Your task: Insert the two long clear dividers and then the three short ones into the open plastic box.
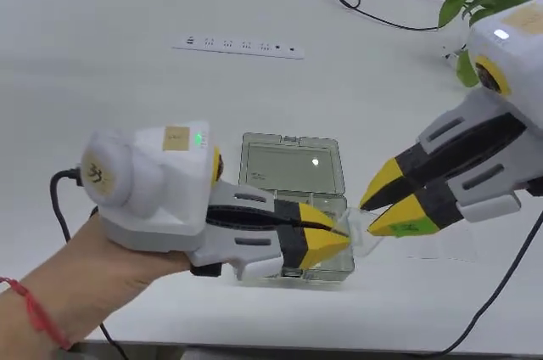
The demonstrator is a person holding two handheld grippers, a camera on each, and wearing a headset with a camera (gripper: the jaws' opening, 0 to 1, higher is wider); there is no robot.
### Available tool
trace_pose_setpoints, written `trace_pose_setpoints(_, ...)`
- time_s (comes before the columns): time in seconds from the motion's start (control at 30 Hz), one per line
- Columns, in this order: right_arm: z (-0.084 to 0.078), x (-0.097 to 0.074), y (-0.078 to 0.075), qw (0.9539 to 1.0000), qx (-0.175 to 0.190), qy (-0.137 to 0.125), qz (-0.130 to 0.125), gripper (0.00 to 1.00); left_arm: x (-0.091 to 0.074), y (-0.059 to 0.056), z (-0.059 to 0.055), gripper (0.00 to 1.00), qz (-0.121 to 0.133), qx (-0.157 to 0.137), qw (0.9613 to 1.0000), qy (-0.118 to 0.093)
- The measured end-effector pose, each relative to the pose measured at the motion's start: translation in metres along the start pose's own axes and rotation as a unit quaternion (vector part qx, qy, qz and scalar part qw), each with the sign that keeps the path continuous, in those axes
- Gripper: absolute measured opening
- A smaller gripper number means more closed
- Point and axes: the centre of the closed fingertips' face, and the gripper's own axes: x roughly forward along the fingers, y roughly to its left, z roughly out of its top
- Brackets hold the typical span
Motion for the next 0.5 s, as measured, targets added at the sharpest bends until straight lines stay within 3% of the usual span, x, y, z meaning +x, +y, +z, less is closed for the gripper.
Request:
trace_pose_setpoints(0.3, -0.0008, 0.0045, 0.004, 0.9998, -0.007, 0.011, 0.015, 0.03, -0.001, -0.0022, 0.0018, 0.0, -0.004, 0.012, 0.9999, -0.006)
trace_pose_setpoints(0.5, -0.0018, 0.006, 0.0043, 0.9997, -0.008, 0.016, 0.016, 0.03, -0.0013, -0.0019, -0.0001, 0.0, -0.001, 0.014, 0.9999, -0.004)
